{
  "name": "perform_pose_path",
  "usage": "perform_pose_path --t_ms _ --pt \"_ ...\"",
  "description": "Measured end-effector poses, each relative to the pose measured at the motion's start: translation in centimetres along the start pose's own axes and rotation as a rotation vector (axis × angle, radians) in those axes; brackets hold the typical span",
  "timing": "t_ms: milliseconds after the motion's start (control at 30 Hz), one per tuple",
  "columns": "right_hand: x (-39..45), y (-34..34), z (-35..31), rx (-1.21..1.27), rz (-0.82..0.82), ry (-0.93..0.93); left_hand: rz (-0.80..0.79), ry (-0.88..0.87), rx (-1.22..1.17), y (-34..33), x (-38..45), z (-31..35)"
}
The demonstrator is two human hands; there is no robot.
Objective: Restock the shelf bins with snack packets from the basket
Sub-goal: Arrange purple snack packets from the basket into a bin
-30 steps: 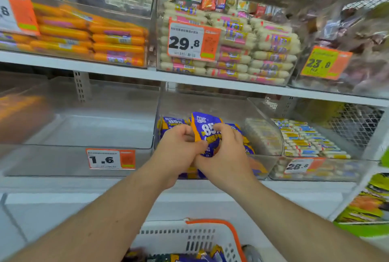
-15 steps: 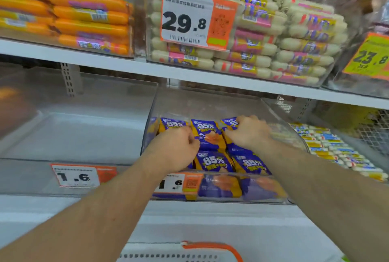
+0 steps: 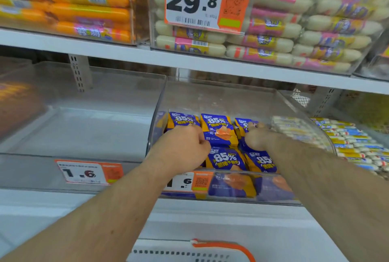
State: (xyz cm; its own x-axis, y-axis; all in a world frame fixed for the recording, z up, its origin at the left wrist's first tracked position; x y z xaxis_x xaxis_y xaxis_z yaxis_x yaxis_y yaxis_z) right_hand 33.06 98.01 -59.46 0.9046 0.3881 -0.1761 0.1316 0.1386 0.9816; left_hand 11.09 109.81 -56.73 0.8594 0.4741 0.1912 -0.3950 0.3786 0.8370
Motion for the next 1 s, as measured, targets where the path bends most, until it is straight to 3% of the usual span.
perform_pose_path --t_ms 133,267,333,467,533,600,700,900,1000 --pt "-0.7 0.9 0.1 0.065 -0.004 0.032 -0.010 -0.010 0.031 0.1 -0.1 0.2" --pt "-5.3 3.2 -0.5 0.179 0.144 0.162 0.038 -0.052 0.046 0.8 -0.8 1.0" --pt "-8.8 4.2 -0.9 0.358 0.291 0.173 0.091 -0.082 0.001 1.5 -1.5 1.6" --pt "-16.4 3.3 -3.0 0.558 0.811 0.288 0.252 -0.207 -0.067 2.9 -5.6 3.0" --pt "-20.3 1.1 -4.7 0.665 0.925 0.389 0.262 -0.220 -0.118 2.5 -8.9 2.9" --pt "-23.5 -2.0 -6.3 0.787 0.931 0.463 0.228 -0.193 -0.168 1.3 -12.1 1.3" --pt "-25.7 -8.3 -8.1 0.843 0.630 0.466 0.038 -0.053 -0.212 -1.4 -16.6 -3.2" --pt "-27.9 -23.0 -10.8 0.400 -0.206 0.463 -0.262 0.218 -0.206 -7.2 -24.8 -10.8" --pt "-30.4 -29.0 -11.2 0.182 -0.512 0.533 -0.341 0.295 -0.243 -8.9 -27.0 -12.5"
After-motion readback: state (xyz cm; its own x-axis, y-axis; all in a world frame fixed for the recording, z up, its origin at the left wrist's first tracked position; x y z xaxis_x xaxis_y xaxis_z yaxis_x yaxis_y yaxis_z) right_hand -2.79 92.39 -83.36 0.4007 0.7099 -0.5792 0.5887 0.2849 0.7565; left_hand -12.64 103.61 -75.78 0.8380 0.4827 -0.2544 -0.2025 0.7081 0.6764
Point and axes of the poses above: each hand's wrist, its own x-axis towards the middle knuckle, its own y-axis out of the back of the hand, z = x × y, the point moved 2 cm from there along x, towards the middle knuckle, and after that the axes turned 4 degrees about z, right-handed, at the moved point
